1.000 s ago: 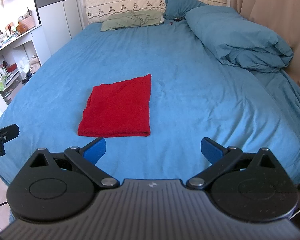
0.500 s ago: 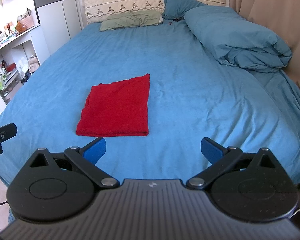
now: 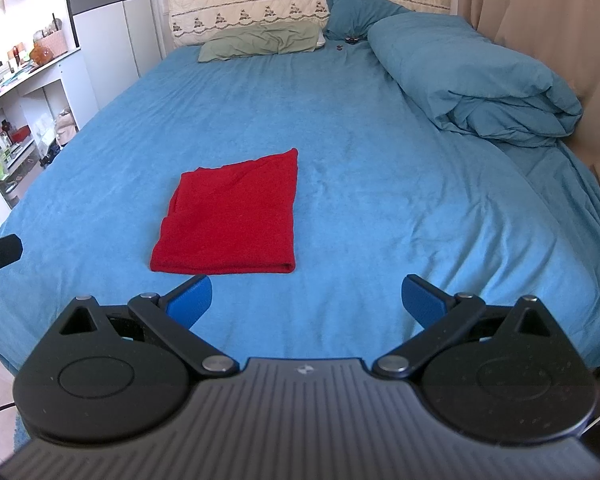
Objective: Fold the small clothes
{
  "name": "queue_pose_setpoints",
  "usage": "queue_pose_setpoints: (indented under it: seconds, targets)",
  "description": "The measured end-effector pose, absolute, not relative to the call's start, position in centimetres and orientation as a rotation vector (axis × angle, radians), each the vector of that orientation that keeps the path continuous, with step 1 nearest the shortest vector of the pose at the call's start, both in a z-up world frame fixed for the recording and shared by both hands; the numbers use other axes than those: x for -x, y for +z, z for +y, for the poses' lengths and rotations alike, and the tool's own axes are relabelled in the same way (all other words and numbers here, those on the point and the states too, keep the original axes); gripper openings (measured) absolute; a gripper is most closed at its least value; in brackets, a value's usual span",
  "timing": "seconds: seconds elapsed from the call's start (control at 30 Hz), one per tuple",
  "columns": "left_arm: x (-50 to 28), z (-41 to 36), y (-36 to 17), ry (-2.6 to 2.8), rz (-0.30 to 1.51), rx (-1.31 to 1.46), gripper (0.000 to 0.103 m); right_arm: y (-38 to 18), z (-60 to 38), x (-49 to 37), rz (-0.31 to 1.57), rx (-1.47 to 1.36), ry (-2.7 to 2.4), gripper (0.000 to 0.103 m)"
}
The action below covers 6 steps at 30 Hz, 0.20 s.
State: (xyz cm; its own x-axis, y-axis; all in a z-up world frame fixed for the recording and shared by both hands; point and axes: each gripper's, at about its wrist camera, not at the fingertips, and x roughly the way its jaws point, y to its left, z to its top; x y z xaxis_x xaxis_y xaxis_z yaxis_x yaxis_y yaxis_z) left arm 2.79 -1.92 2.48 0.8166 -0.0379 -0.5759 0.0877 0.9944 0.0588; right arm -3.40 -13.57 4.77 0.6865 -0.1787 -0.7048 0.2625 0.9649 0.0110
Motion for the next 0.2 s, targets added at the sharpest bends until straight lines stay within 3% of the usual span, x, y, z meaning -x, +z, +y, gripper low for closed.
queue_pose_setpoints:
  seconds: [0.2]
  targets:
    - [-2.79,-2.40,2.26,-0.073,0.606,-0.096,0.103,4.75,-13.59,3.43,0.777,-0.113,-0.246,0.103]
